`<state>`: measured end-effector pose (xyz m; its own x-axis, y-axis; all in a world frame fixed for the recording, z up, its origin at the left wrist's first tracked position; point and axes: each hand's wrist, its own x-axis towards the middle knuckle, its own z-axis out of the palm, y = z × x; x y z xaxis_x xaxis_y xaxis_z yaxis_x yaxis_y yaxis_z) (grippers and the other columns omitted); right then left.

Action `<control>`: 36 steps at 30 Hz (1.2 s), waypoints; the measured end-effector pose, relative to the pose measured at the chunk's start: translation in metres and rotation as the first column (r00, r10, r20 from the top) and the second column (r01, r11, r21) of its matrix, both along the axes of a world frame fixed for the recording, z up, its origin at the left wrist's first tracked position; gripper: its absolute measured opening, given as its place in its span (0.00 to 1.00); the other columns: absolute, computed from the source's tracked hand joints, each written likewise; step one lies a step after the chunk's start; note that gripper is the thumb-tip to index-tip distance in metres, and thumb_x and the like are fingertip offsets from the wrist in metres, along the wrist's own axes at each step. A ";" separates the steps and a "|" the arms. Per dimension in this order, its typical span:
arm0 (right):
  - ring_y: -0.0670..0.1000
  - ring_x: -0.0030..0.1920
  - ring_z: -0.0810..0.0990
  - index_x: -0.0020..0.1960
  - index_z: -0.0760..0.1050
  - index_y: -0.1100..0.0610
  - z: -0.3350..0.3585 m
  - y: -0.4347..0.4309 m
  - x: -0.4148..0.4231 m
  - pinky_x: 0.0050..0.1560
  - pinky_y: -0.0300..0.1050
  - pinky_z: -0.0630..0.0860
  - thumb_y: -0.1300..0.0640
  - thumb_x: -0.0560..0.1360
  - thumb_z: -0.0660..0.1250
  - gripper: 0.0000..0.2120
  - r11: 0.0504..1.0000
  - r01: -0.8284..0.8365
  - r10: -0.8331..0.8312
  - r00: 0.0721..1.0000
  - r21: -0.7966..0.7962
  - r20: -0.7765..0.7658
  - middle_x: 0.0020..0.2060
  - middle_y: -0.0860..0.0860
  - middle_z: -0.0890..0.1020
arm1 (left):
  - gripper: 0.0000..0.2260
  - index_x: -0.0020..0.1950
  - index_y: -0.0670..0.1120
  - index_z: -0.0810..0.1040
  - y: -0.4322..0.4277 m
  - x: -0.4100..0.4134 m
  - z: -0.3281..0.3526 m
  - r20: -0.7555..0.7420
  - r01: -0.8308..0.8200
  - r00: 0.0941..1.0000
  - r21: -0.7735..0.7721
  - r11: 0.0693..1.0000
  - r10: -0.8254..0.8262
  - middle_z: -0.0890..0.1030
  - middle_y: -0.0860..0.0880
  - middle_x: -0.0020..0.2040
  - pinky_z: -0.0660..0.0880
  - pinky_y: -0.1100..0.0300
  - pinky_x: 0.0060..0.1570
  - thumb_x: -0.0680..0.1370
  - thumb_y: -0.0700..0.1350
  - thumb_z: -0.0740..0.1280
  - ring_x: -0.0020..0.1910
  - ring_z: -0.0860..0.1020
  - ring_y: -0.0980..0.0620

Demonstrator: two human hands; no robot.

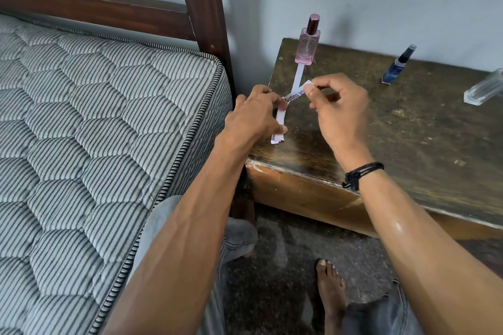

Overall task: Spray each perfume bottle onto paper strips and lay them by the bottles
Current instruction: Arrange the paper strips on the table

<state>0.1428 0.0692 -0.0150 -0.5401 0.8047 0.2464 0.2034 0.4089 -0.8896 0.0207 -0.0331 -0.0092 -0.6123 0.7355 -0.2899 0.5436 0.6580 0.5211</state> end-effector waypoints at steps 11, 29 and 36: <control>0.52 0.39 0.84 0.47 0.83 0.51 -0.004 -0.003 -0.001 0.44 0.54 0.82 0.56 0.77 0.74 0.01 0.998 0.011 -0.009 0.999 0.063 -0.037 0.44 0.44 0.83 | 0.22 0.63 0.58 0.77 0.001 -0.001 -0.002 -0.003 0.003 1.000 -0.001 1.000 -0.003 0.64 0.57 0.72 0.66 0.43 0.70 0.72 0.52 0.78 0.70 0.62 0.46; 0.48 0.32 0.84 0.47 0.80 0.52 0.015 0.018 0.008 0.35 0.41 0.79 0.57 0.80 0.71 0.03 0.967 0.100 -0.149 0.968 -0.234 -0.203 0.40 0.50 0.86 | 0.19 0.62 0.55 0.79 0.003 -0.003 0.001 0.035 -0.006 0.999 0.020 1.000 0.006 0.66 0.54 0.72 0.66 0.52 0.68 0.72 0.52 0.77 0.71 0.63 0.47; 0.51 0.32 0.85 0.50 0.81 0.58 0.018 0.020 0.010 0.34 0.41 0.79 0.60 0.80 0.70 0.02 0.924 0.078 -0.181 0.952 -0.375 -0.246 0.37 0.51 0.87 | 0.02 0.45 0.56 0.83 0.004 -0.010 0.006 0.212 -0.231 0.963 0.332 0.915 0.166 0.79 0.57 0.44 0.79 0.56 0.53 0.75 0.49 0.75 0.54 0.80 0.50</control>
<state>0.1525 0.0890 0.0034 -0.3787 0.9241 0.0508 -0.0363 0.0400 -0.9985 0.0108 -0.0286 -0.0028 -0.7189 0.6783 -0.1519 0.2993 0.4994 0.8130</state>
